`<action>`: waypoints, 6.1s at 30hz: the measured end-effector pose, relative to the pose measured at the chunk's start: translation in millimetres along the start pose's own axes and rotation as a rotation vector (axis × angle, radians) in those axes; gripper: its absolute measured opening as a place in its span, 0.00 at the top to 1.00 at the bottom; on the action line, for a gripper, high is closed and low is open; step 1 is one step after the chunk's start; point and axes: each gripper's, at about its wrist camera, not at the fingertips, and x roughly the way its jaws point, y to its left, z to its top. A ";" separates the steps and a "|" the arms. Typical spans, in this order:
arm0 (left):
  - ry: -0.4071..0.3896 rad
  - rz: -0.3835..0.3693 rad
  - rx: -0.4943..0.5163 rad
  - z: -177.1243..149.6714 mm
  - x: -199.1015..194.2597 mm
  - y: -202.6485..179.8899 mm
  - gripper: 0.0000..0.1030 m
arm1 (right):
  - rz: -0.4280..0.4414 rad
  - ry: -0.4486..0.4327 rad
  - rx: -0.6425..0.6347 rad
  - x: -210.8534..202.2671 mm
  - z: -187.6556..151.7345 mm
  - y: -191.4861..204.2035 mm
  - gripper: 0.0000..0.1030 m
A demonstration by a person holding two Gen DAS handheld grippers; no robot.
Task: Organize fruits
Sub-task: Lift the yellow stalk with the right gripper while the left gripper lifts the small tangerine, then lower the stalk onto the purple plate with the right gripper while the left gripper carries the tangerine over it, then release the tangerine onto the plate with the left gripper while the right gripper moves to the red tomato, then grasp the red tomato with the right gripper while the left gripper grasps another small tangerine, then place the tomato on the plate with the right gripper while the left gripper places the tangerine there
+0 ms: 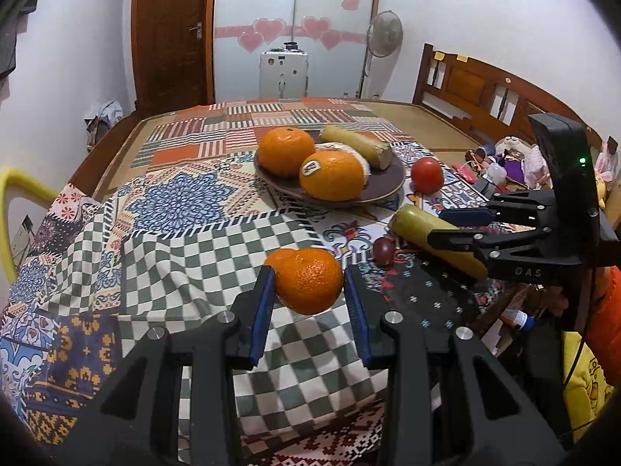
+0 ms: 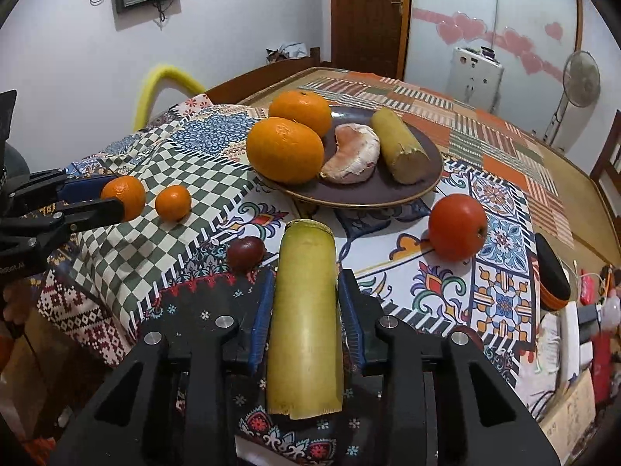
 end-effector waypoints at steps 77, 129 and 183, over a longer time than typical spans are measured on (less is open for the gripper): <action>-0.064 0.023 0.040 123.7 98.0 -17.6 0.65 | -0.071 -0.225 0.054 -6.8 86.4 -59.2 0.62; 0.051 0.070 -0.002 49.7 90.3 20.1 0.33 | -0.093 -0.001 0.140 25.7 27.4 -100.9 0.55; -0.049 0.061 0.036 80.4 47.0 -2.3 0.67 | -0.091 -0.211 0.076 -28.1 52.9 -70.8 0.58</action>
